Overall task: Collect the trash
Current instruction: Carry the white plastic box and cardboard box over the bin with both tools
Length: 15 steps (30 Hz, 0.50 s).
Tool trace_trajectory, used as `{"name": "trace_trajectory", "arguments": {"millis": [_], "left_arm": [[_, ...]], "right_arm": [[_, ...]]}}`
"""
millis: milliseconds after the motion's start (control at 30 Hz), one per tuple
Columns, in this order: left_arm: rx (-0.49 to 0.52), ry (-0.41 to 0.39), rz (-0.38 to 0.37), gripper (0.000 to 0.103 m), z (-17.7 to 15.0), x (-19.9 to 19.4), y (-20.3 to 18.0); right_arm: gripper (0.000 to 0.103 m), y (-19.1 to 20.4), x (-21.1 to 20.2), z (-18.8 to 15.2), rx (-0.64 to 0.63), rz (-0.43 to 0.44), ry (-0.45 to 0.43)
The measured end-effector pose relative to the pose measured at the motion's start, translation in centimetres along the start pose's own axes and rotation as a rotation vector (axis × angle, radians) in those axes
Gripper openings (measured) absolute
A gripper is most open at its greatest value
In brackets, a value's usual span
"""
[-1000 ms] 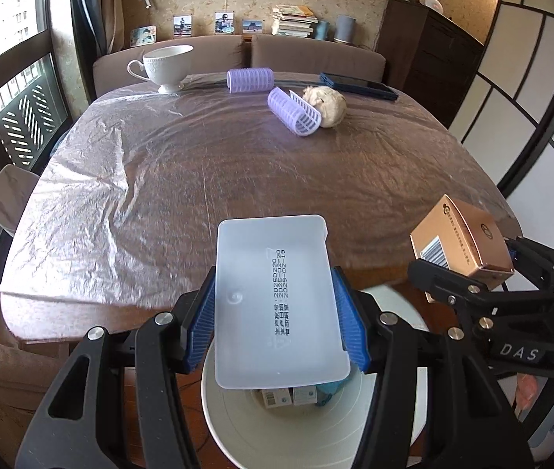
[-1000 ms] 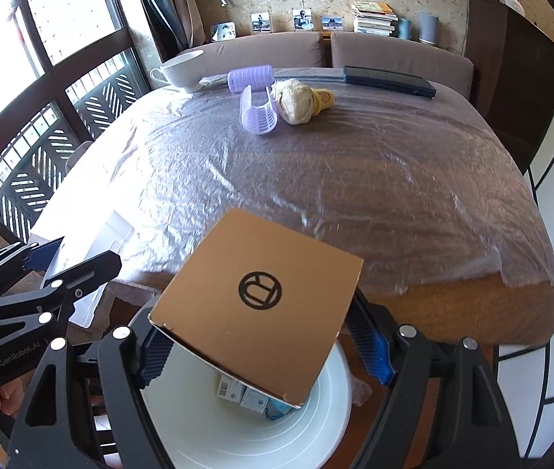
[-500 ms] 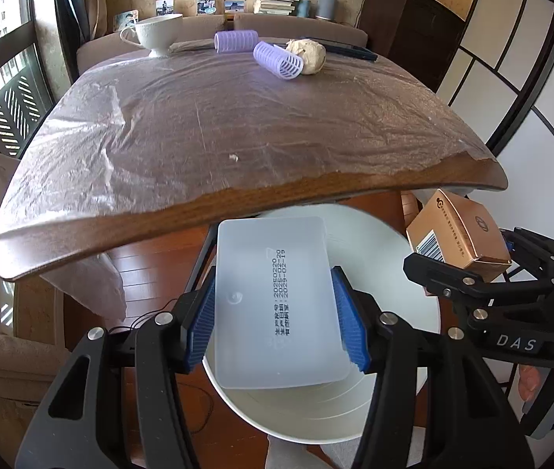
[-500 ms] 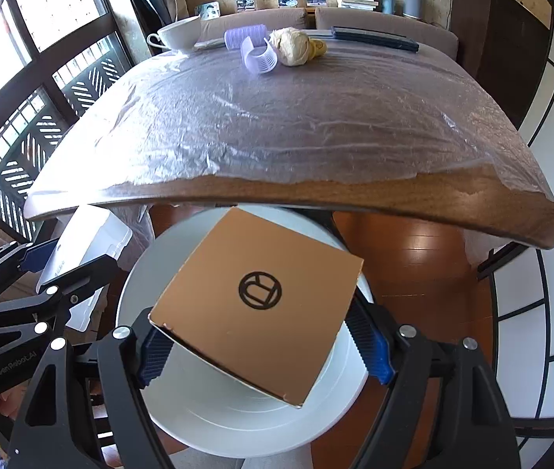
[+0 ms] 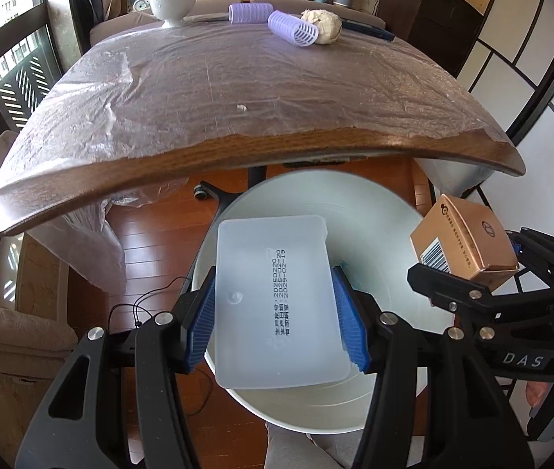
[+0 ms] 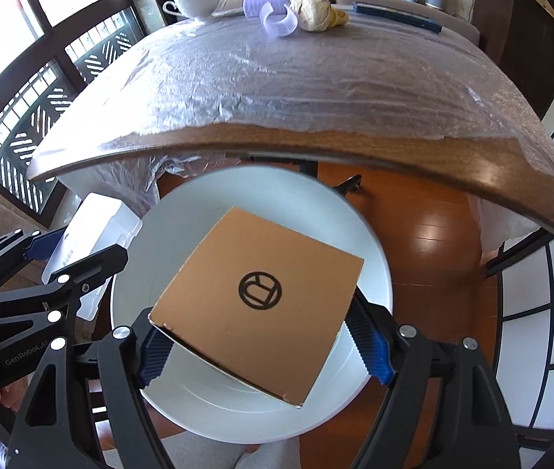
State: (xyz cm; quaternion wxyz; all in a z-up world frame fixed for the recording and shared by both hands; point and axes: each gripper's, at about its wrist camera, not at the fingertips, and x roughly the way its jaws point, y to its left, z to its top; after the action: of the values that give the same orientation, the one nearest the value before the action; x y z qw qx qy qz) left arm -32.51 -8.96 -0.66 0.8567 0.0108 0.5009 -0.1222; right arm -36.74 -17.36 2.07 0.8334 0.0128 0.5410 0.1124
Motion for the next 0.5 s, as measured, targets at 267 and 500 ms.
{"name": "trace_trajectory", "arguments": {"millis": [267,500], "left_arm": [[0.015,0.055,0.014,0.056,-0.9,1.9,-0.6],[0.022,0.094,0.033,0.056,-1.9,3.5,-0.3]], "right_arm": [[0.077,-0.1,1.8,-1.2,-0.03,0.001,0.052],[0.077,-0.5,3.3,-1.6,-0.029,-0.008,0.081]]}}
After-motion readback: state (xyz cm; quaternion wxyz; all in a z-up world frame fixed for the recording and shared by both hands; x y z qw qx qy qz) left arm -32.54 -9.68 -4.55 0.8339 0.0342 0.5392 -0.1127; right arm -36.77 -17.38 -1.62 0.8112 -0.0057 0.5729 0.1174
